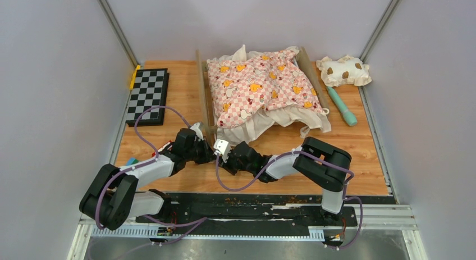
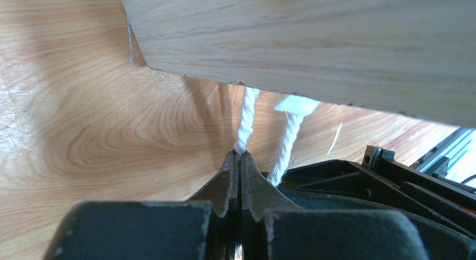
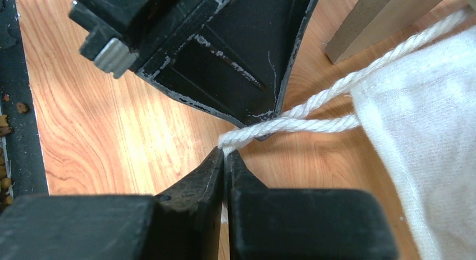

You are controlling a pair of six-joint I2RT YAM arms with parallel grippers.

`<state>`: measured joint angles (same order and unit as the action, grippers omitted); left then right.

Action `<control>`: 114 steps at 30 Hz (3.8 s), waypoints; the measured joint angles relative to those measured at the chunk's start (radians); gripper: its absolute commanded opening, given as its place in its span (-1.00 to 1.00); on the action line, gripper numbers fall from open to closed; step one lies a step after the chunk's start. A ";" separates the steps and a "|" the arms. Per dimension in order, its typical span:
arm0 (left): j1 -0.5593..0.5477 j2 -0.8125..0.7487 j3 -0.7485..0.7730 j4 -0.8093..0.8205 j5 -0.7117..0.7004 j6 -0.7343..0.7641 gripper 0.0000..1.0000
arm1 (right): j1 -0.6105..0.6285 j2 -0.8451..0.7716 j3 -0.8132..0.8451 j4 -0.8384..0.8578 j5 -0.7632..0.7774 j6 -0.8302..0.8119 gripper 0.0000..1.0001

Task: Set up the pet bed
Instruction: Tie the ropes to the bed frame.

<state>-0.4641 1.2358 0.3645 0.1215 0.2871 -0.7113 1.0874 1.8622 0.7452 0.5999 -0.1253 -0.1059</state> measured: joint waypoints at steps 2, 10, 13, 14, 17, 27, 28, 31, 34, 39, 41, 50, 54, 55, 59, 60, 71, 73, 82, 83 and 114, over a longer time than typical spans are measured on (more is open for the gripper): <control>0.000 0.000 0.000 0.000 0.000 0.000 -1.00 | 0.000 0.000 0.000 0.000 0.000 0.000 -1.00; 0.000 -0.001 0.000 -0.007 0.000 0.000 -0.86 | 0.000 0.000 0.016 -0.027 -0.009 0.000 -1.00; 0.000 -0.005 0.000 -0.014 0.000 0.001 -0.82 | -0.001 0.000 0.016 -0.027 -0.010 0.000 -1.00; -0.001 -0.005 0.000 -0.016 0.000 0.001 -0.81 | -0.001 0.000 0.016 -0.027 -0.012 0.000 -1.00; -0.001 -0.006 0.000 -0.022 0.000 0.000 -0.78 | -0.001 0.000 0.017 -0.029 -0.016 0.000 -1.00; -0.001 -0.041 0.000 -0.059 0.000 0.000 -0.63 | -0.002 0.000 0.021 -0.036 -0.021 0.000 -1.00; -0.001 -0.048 0.000 -0.067 -0.001 -0.001 -0.61 | -0.002 0.001 0.021 -0.036 -0.022 0.000 -1.00; -0.003 -0.069 0.000 -0.089 -0.001 -0.001 -0.59 | -0.002 0.001 0.022 -0.037 -0.023 0.000 -1.00; -0.005 -0.085 0.000 -0.104 -0.001 -0.001 -0.58 | -0.002 0.001 0.022 -0.037 -0.023 0.000 -1.00; -0.006 -0.088 0.000 -0.109 -0.001 -0.001 -0.62 | -0.002 0.001 0.022 -0.038 -0.023 0.000 -1.00; -0.006 -0.088 0.000 -0.113 -0.001 -0.001 -0.66 | -0.002 0.001 0.022 -0.038 -0.023 0.000 -1.00; -0.006 -0.102 0.000 -0.130 -0.005 0.000 -0.95 | -0.002 0.001 0.022 -0.038 -0.024 0.000 -1.00; -0.006 -0.120 0.000 -0.148 -0.013 0.000 -1.00 | -0.002 0.001 0.023 -0.039 -0.024 0.001 -1.00; -0.006 -0.124 0.000 -0.153 -0.016 0.000 -0.89 | -0.002 0.001 0.023 -0.039 -0.023 0.000 -1.00; -0.006 -0.132 0.000 -0.164 -0.028 0.002 -0.58 | -0.002 0.004 0.028 -0.043 -0.025 0.002 -1.00; -0.006 -0.132 0.000 -0.165 -0.029 0.002 -0.56 | -0.002 0.005 0.028 -0.042 -0.026 0.002 -1.00; -0.006 -0.126 0.000 -0.187 -0.031 0.002 -0.58 | -0.002 0.006 0.030 -0.042 -0.026 0.003 -1.00; -0.006 -0.126 0.001 -0.191 -0.031 0.003 -0.71 | -0.002 0.006 0.031 -0.042 -0.026 0.003 -1.00; -0.006 -0.133 0.001 -0.211 -0.044 0.004 -1.00 | -0.002 0.007 0.031 -0.043 -0.026 0.003 -1.00; -0.006 -0.136 0.002 -0.216 -0.048 0.005 -1.00 | -0.002 0.008 0.032 -0.043 -0.026 0.004 -1.00; 0.098 -0.378 0.219 -0.462 -0.197 0.108 -1.00 | -0.134 0.013 0.131 -0.242 0.230 0.582 -1.00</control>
<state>-0.3660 0.8577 0.5835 -0.3408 0.0902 -0.6033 0.9531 1.8755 0.8764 0.3576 0.1047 0.4763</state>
